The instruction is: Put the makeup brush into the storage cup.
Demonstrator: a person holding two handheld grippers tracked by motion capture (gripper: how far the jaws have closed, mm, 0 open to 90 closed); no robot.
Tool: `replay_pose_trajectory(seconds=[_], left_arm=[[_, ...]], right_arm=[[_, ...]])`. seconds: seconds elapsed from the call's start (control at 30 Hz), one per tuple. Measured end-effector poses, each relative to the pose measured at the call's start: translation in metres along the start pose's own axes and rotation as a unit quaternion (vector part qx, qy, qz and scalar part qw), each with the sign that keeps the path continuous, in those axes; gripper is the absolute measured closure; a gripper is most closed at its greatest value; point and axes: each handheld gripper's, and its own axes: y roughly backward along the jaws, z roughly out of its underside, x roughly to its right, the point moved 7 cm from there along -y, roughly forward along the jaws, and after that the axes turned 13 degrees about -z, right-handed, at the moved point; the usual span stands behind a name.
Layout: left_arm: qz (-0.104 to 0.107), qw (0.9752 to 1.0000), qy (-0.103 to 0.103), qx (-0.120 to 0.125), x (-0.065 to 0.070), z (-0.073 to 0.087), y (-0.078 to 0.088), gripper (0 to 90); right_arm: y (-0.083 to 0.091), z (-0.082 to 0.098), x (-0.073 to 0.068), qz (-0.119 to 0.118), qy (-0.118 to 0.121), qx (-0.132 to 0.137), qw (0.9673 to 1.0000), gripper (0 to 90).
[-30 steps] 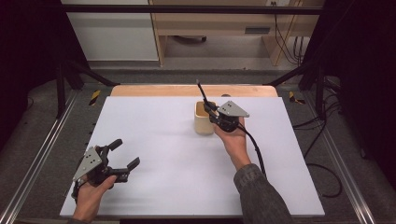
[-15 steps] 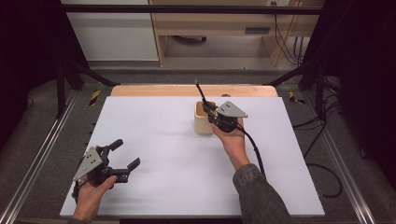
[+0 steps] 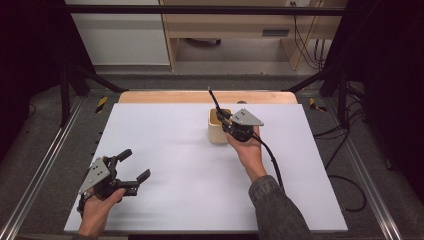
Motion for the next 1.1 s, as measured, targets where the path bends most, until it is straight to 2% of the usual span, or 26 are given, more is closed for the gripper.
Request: replay_pose_trajectory(seconds=[0.53,0.67,0.77,1.1], left_arm=[[-0.002,1.0000,0.001,0.000,-0.002,0.000,0.001,3.5],[-0.003,1.0000,0.003,0.002,-0.003,-0.001,0.002,3.5],[-0.004,1.0000,0.002,0.002,-0.004,-0.001,0.002,3.5],[-0.005,1.0000,0.003,0.001,-0.004,-0.001,0.002,3.5]], right_arm=[[-0.002,0.004,-0.001,-0.001,0.001,-0.007,1.0000,78.9],[-0.001,0.005,-0.002,-0.002,-0.009,-0.010,0.9999,72.5],[0.002,0.003,-0.005,-0.006,-0.008,-0.007,0.9999,68.8],[0.015,-0.010,-0.008,-0.006,-0.001,0.002,1.0000,68.2]])
